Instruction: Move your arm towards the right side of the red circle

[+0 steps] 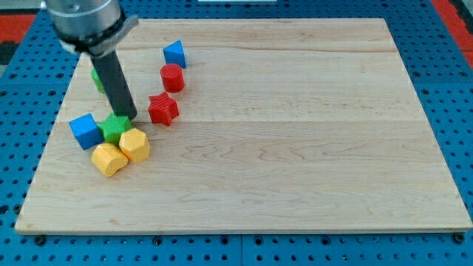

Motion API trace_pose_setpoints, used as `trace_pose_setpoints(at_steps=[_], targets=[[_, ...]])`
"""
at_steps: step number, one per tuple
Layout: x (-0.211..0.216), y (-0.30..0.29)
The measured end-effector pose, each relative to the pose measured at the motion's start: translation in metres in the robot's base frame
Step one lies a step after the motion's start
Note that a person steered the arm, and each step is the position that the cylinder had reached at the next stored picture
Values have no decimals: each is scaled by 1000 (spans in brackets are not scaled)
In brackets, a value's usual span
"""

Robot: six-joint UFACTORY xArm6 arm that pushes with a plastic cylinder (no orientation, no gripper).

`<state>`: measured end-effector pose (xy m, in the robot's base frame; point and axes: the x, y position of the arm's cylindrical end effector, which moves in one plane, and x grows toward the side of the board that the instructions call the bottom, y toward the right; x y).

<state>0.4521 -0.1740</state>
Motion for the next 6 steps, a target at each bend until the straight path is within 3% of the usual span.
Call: trace_pose_setpoints(at_steps=[2,3,4,5,6], targets=[[17,32],[18,78],[58,88],[92,58],[53,65]])
